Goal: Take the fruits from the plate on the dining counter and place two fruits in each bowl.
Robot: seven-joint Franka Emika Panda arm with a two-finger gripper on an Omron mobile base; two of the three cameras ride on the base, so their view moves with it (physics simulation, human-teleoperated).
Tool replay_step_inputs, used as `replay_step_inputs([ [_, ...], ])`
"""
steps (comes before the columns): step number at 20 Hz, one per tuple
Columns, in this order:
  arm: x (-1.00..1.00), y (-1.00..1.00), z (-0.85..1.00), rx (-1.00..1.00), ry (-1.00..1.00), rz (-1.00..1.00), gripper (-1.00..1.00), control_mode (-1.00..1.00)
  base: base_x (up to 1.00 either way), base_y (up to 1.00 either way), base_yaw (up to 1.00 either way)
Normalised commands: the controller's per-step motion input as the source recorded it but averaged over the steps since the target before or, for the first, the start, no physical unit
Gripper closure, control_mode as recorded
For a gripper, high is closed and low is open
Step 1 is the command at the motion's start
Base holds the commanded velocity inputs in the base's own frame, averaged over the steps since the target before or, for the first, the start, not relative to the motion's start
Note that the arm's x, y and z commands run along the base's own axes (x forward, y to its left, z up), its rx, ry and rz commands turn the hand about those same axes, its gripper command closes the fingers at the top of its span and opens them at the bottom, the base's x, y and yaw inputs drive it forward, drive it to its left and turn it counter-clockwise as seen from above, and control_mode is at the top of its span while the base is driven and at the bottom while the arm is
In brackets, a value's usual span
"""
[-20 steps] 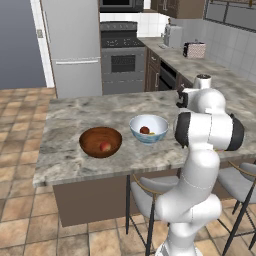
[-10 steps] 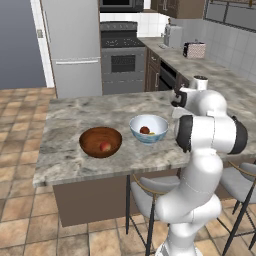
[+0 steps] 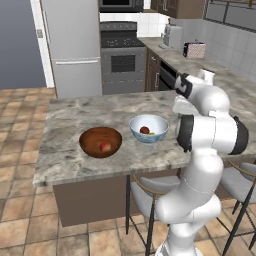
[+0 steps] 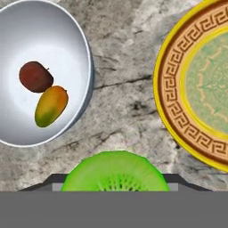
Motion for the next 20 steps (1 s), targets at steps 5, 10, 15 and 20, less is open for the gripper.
replay_step_inputs([
  [5,-0.17,0.89,0.05,0.00,0.00,0.08,1.00,-1.00,0.00,0.00,0.00],
  [10,-0.23,1.00,0.05,0.00,0.00,0.06,1.00,-1.00,0.00,0.00,0.00],
  [15,-0.24,1.00,0.02,0.00,0.00,0.03,1.00,-1.00,0.00,0.00,0.00],
  [20,-0.06,0.87,0.00,0.00,0.00,0.02,1.00,-1.00,0.00,0.00,0.00],
])
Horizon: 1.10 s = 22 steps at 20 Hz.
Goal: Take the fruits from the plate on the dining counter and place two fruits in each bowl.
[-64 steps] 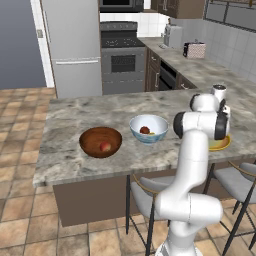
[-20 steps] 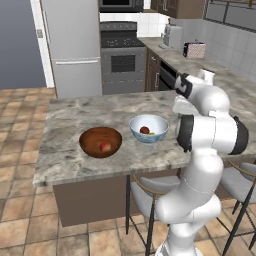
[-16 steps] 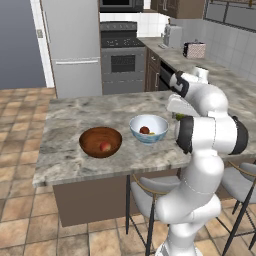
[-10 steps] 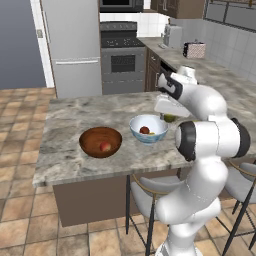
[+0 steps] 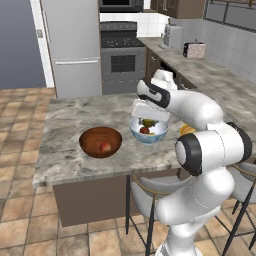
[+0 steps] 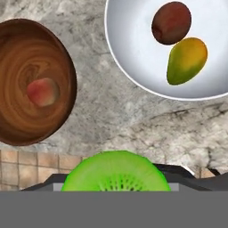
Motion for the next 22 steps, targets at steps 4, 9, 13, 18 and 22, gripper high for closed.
replay_step_inputs([
  [4,0.00,0.83,0.00,0.00,0.00,0.00,1.00,-1.00,0.00,0.00,0.00],
  [9,0.12,0.83,0.00,0.00,0.00,0.00,1.00,-1.00,0.00,0.00,0.00],
  [13,0.25,0.60,0.00,-0.01,-0.02,0.00,1.00,-1.00,0.00,0.00,0.00],
  [18,0.20,0.21,-0.11,-0.05,-0.08,0.00,1.00,-1.00,0.00,0.00,0.00],
  [22,0.11,0.27,-0.32,-0.08,-0.06,0.00,1.00,-1.00,0.00,0.00,0.00],
])
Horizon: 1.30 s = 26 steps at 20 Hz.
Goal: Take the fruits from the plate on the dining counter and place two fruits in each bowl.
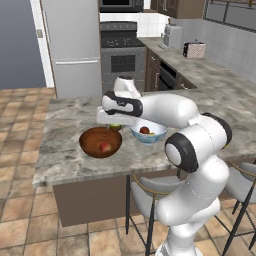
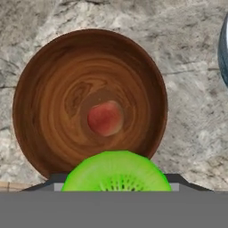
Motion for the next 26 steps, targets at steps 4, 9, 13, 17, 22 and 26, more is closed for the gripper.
replay_step_inputs([
  [4,0.01,0.21,-0.47,-0.04,0.00,0.00,1.00,-1.00,0.00,0.00,0.00],
  [9,0.14,0.11,-0.27,0.00,-0.01,0.00,1.00,-1.00,0.00,0.00,0.00],
  [13,0.20,0.07,-0.27,-0.01,-0.02,0.00,1.00,-1.00,0.00,0.00,0.00],
  [17,0.18,0.27,-0.36,-0.03,-0.01,0.00,1.00,-1.00,0.00,0.00,0.00],
  [22,0.17,0.23,-0.28,-0.01,0.00,0.00,1.00,-1.00,0.00,0.00,0.00],
  [26,0.12,0.00,-0.19,0.00,0.00,0.00,1.00,-1.00,0.00,0.00,0.00],
])
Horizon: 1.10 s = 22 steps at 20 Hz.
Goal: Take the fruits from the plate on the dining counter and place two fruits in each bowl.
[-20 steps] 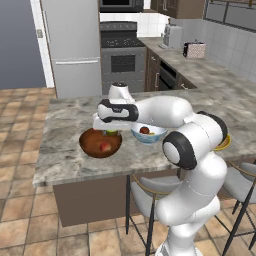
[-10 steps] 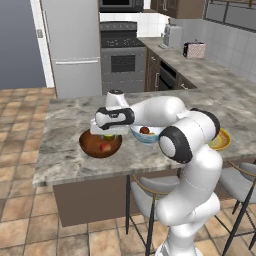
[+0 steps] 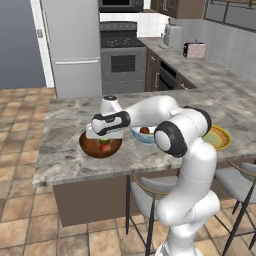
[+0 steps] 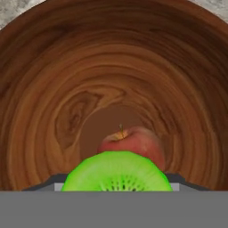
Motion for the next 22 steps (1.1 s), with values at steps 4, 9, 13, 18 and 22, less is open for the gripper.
replay_step_inputs([
  [4,0.06,0.00,-0.06,0.00,0.00,0.00,-1.00,-1.00,0.00,0.00,0.00],
  [9,0.00,-0.02,0.00,0.00,0.00,0.00,-1.00,-1.00,0.00,0.00,0.00],
  [13,0.00,-0.18,0.12,0.00,0.00,0.00,-1.00,-1.00,0.00,0.00,0.00],
  [18,-0.11,-0.18,0.42,0.00,0.00,-0.02,-1.00,-1.00,0.00,0.00,0.00],
  [22,-0.07,-0.39,0.48,0.00,0.00,-0.01,-1.00,-1.00,0.00,0.00,0.00],
])
